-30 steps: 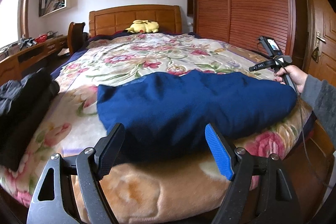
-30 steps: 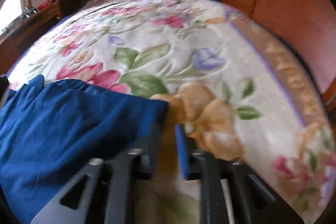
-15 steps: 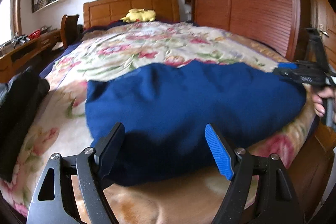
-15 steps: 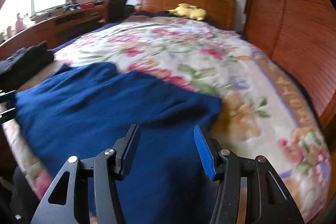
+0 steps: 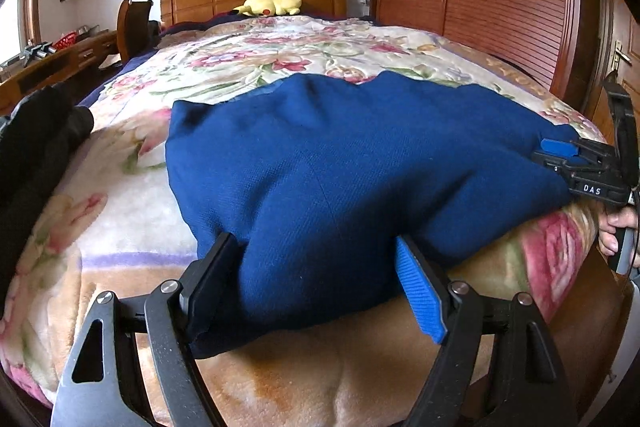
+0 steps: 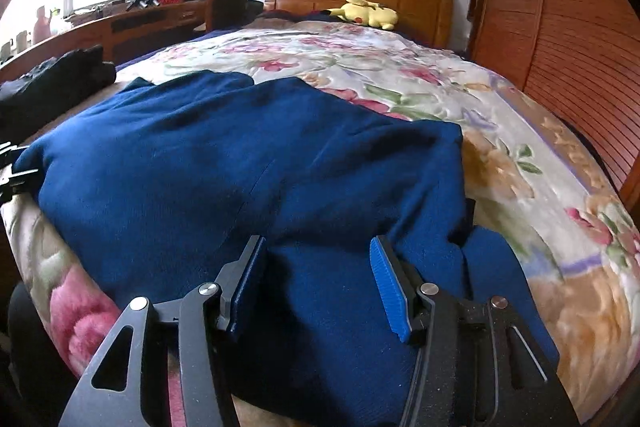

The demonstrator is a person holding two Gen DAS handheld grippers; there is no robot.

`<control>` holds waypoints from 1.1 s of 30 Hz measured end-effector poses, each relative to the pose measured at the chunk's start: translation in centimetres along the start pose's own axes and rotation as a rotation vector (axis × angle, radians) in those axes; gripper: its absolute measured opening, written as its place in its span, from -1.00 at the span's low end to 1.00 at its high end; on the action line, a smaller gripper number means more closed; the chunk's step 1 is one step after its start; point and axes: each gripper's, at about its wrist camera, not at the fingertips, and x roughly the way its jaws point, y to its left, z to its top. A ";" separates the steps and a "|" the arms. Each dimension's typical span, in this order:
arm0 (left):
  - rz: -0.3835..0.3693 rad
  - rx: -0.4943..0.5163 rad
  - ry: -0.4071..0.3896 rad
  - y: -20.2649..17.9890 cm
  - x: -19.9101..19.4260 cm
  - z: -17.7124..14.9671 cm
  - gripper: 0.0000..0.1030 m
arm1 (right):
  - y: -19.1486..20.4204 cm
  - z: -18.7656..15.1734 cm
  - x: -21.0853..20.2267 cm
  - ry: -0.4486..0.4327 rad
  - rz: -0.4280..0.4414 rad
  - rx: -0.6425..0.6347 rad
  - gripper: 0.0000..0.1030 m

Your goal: Fold large clothes

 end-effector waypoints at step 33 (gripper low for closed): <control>-0.082 0.057 -0.098 -8.3 -0.4 3.1 0.56 | -2.6 -2.2 -7.3 -0.010 -0.115 0.129 0.59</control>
